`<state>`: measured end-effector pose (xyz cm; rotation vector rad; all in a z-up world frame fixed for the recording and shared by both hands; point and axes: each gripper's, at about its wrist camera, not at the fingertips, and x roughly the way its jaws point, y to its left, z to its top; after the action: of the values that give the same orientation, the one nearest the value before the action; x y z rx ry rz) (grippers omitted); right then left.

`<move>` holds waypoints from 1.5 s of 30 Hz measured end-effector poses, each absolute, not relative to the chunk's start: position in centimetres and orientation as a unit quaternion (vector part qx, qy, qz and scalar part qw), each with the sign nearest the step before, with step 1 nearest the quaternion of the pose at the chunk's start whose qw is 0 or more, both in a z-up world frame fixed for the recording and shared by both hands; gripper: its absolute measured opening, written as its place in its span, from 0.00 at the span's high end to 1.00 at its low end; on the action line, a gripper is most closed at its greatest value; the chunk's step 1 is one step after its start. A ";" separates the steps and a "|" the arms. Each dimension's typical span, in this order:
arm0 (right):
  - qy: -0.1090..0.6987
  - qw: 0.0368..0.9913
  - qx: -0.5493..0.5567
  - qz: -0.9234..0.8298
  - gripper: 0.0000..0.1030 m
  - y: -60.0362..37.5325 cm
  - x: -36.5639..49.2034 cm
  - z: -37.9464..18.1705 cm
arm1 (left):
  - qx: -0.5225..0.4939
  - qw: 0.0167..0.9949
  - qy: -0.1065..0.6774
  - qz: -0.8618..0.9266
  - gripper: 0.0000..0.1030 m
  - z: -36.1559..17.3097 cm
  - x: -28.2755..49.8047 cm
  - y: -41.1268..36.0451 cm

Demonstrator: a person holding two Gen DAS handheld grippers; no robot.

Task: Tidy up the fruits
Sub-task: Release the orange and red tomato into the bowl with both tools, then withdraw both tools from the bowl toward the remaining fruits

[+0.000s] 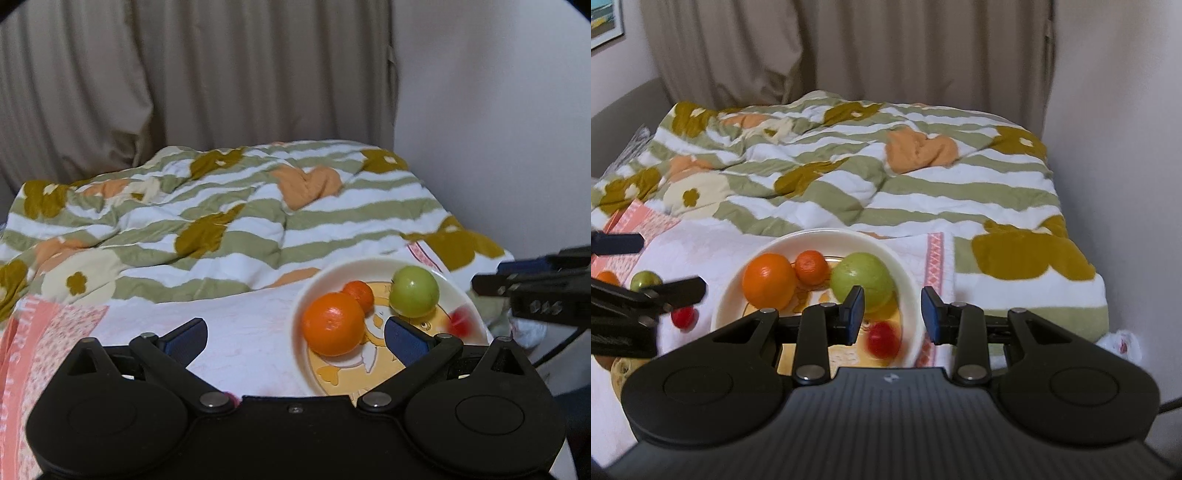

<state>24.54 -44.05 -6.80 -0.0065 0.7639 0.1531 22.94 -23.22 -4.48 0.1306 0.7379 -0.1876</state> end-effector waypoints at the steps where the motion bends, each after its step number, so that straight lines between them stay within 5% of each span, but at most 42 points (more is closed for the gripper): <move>1: 0.373 0.925 -0.008 0.079 0.52 -43.7 24.6 -7.0 | 0.058 0.927 0.359 -0.089 0.00 -4.3 22.7 -22.9; 20: 0.367 0.925 -0.016 0.099 0.53 -41.9 21.8 -5.8 | 0.014 0.942 0.332 -0.037 0.00 -1.4 17.5 -19.3; 23: 0.356 0.929 -0.014 0.098 0.42 -41.9 20.6 -4.3 | 0.009 0.947 0.319 -0.032 0.00 -0.2 16.2 -18.9; 27: 0.334 0.938 -0.012 0.095 0.00 -41.9 18.5 -2.3 | 0.006 0.954 0.300 -0.025 0.00 1.4 13.9 -18.4; 45: 0.305 0.945 -0.012 0.119 0.00 -39.3 12.1 1.1 | 0.018 0.960 0.276 0.036 0.00 3.3 5.6 -12.5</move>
<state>12.09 -39.25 1.13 -0.0248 0.6216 0.2424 5.64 -12.49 3.26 0.0366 0.5601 0.0727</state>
